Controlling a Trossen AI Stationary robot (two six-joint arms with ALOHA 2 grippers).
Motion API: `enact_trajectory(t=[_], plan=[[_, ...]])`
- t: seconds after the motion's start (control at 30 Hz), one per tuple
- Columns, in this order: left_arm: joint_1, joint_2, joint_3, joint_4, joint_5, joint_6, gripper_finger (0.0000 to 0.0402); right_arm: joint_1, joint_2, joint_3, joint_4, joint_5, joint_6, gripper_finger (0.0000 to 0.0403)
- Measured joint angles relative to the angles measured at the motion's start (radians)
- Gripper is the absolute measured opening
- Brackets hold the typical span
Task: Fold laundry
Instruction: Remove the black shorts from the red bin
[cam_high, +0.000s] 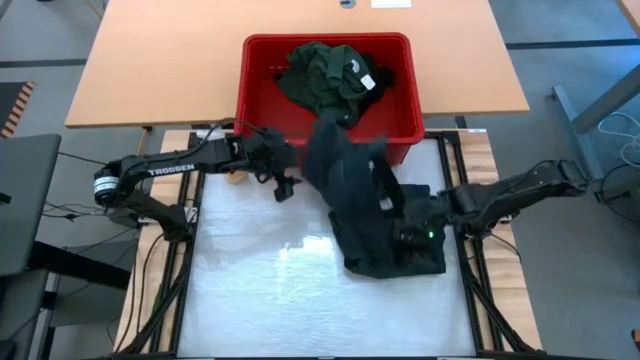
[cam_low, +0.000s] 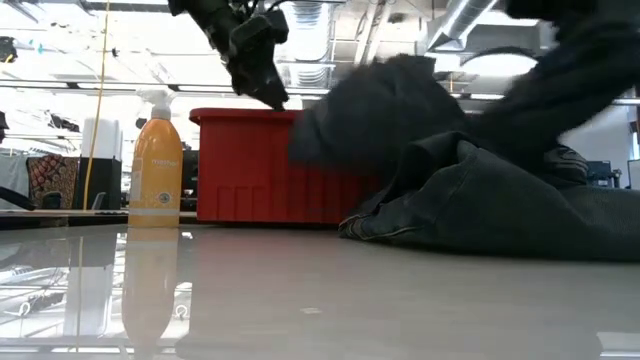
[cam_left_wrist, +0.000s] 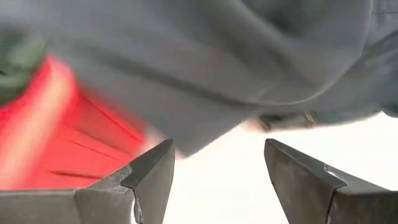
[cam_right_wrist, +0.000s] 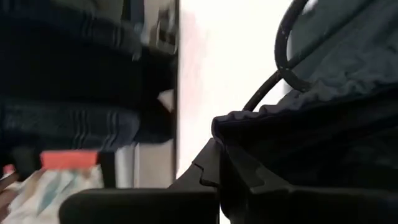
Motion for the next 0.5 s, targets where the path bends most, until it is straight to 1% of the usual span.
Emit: enact_trajectory(t=[0.07,0.17,0.23,0.37,0.5], plan=[[-0.021,0.000,-0.031,0.001,0.015,-0.032,0.0238,0.074,0.021,0.000,0.011,0.003,0.072,0.0022],[-0.060,0.000,-0.085,0.044,0.024,-0.070,0.0238,0.154,0.038,0.000,0.044,0.017,0.154,0.0026],[-0.087,0.000,-0.113,0.075,0.025,-0.097,0.0238,0.193,0.038,0.000,0.042,0.067,0.204,0.0032],[-0.137,0.000,-0.164,0.198,0.025,-0.134,0.0238,0.250,0.029,0.000,0.033,0.180,0.279,0.0047],[-0.166,0.000,-0.220,0.406,0.003,-0.121,0.0238,0.265,0.028,0.000,0.013,0.219,0.266,0.0054]])
